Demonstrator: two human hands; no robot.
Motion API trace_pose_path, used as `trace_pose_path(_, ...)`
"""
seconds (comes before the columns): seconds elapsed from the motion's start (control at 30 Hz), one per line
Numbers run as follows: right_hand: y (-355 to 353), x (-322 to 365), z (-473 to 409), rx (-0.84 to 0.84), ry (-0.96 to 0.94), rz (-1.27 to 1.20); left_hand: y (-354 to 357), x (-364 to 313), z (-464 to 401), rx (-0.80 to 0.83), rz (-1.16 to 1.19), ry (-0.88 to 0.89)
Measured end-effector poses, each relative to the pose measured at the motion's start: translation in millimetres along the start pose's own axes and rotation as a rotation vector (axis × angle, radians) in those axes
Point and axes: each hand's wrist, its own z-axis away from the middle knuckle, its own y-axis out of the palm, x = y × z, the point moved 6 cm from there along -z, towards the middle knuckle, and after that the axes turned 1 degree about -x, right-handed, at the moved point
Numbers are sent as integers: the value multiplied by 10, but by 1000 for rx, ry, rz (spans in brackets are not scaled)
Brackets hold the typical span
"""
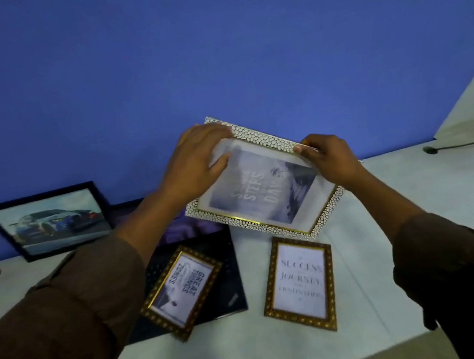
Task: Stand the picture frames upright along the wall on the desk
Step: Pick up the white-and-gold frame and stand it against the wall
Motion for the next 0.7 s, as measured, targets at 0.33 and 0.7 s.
trace_pose_path(0.33, -432, -1751, -1015, -45, 264, -334, 1787, 150, -96, 264, 313, -752)
trace_pose_path(0.7, 513, -2552, -1221, 146, 296, -558, 2585, 632, -210, 228, 514, -1169)
